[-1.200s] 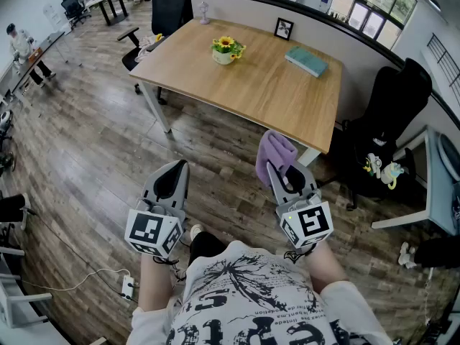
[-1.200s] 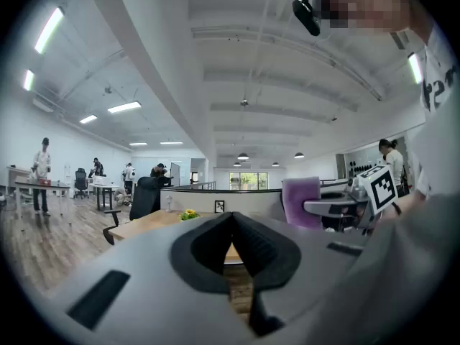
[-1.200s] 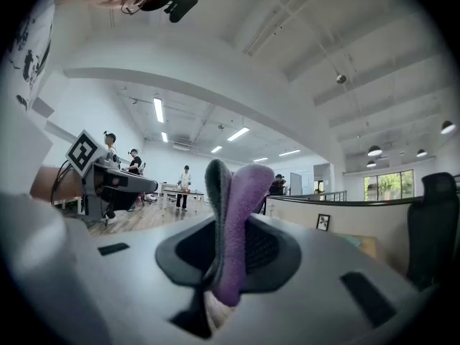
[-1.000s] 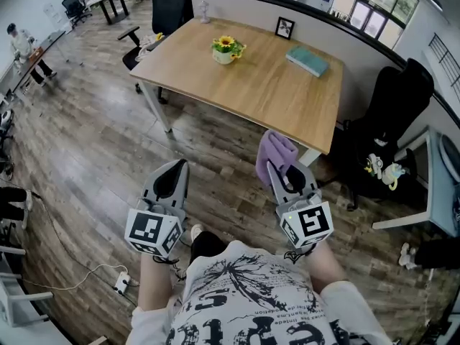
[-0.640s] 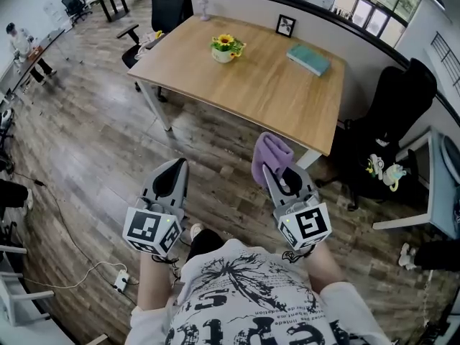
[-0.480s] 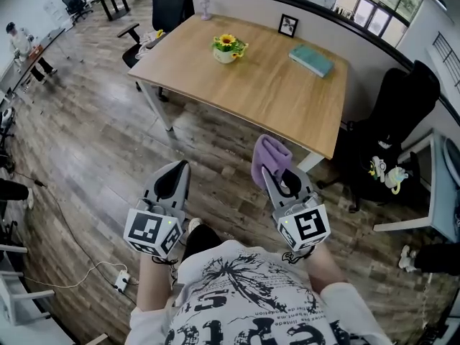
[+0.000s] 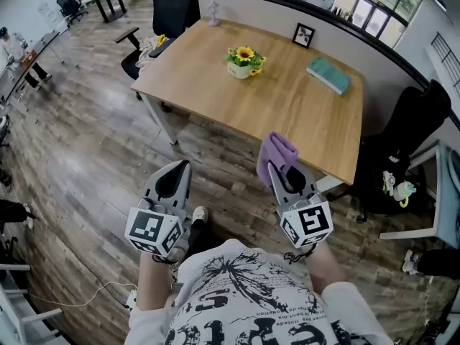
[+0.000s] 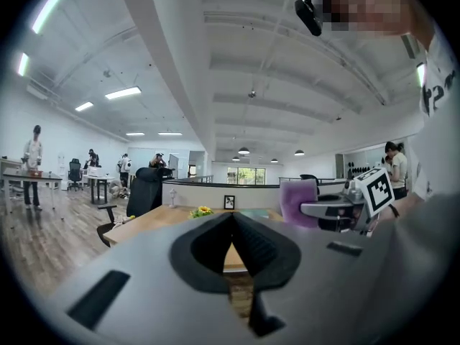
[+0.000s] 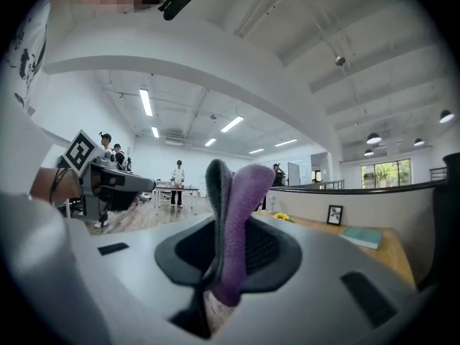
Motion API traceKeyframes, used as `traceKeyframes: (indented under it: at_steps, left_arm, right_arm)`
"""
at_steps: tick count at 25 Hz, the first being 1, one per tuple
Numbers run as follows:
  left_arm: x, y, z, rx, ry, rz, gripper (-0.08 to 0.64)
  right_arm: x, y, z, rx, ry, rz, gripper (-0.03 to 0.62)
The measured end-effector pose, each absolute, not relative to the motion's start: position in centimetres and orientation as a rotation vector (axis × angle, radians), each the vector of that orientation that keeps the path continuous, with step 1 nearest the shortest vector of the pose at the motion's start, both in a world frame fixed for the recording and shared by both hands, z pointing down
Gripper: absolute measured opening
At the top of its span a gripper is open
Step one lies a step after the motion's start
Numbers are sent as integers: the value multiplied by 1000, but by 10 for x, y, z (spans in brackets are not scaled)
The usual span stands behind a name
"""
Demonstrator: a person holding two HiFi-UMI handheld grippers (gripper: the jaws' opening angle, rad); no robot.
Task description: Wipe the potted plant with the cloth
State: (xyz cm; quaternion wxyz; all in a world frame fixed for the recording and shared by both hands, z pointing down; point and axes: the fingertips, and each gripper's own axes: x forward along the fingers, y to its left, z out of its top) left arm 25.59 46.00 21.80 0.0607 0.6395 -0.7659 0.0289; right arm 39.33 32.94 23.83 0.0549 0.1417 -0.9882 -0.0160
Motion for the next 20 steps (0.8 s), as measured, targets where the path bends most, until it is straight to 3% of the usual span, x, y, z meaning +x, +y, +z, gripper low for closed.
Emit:
traceKeyframes:
  at_steps: [10,20]
  left_arm:
    - [65,409,202,2083,-2225,46,3]
    - [-5,328,214,2235,-2014,52,3]
  right_arm:
    - [217,290,232,627,-2926,-31,72]
    - [163,226,251,857,-2778,34,74]
